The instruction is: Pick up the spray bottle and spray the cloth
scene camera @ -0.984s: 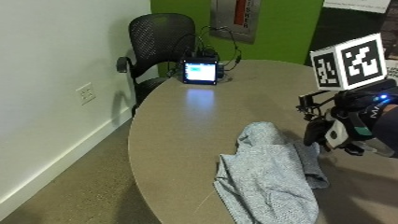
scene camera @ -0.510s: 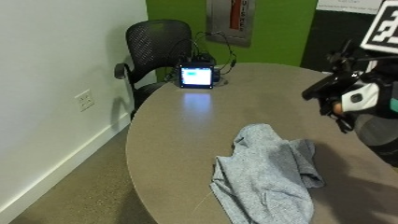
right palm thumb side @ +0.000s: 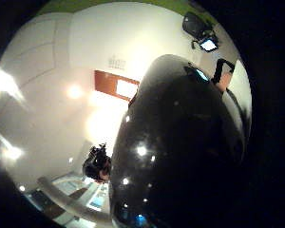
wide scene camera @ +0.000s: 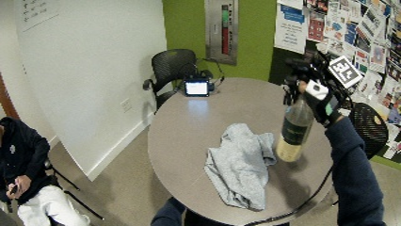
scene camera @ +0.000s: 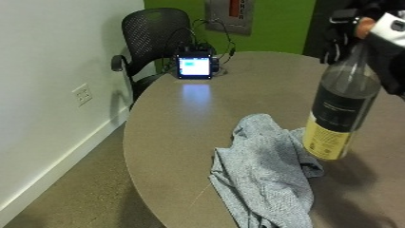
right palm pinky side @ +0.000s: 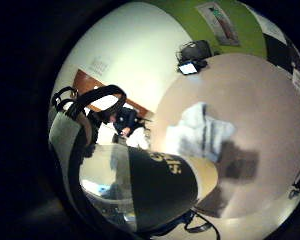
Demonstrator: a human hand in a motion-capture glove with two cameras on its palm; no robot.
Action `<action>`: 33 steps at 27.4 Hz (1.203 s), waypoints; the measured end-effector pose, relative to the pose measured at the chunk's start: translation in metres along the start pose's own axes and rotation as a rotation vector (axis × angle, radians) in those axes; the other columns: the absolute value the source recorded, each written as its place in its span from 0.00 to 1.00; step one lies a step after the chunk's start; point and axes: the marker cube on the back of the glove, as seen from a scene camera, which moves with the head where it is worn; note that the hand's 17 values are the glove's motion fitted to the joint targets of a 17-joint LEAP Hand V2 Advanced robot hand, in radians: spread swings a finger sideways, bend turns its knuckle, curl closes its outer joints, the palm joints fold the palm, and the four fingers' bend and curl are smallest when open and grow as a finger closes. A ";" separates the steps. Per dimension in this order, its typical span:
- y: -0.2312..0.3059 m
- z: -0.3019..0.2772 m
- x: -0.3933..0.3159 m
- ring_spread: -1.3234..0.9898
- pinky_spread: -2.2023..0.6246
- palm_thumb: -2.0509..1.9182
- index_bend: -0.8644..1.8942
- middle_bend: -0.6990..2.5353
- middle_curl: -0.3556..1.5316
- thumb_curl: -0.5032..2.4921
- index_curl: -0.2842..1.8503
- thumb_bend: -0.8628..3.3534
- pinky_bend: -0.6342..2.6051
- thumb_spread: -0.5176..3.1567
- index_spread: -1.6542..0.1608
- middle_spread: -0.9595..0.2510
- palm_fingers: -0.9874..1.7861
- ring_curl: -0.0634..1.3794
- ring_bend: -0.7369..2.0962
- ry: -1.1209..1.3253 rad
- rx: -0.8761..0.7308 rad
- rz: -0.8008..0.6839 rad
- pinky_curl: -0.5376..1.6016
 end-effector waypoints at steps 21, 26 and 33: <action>-0.072 0.056 0.042 0.48 0.67 0.72 0.44 0.42 0.46 0.39 0.41 0.20 0.32 0.36 0.78 0.67 0.87 0.35 0.48 -0.058 0.373 -0.048 0.43; -0.037 0.069 0.117 0.48 0.66 0.71 0.44 0.42 0.46 0.37 0.42 0.19 0.32 0.39 0.78 0.68 0.87 0.34 0.48 -0.068 0.459 0.103 0.43; -0.010 0.071 0.151 0.48 0.66 0.70 0.44 0.42 0.45 0.35 0.41 0.20 0.32 0.40 0.78 0.68 0.86 0.34 0.47 -0.061 0.498 0.244 0.43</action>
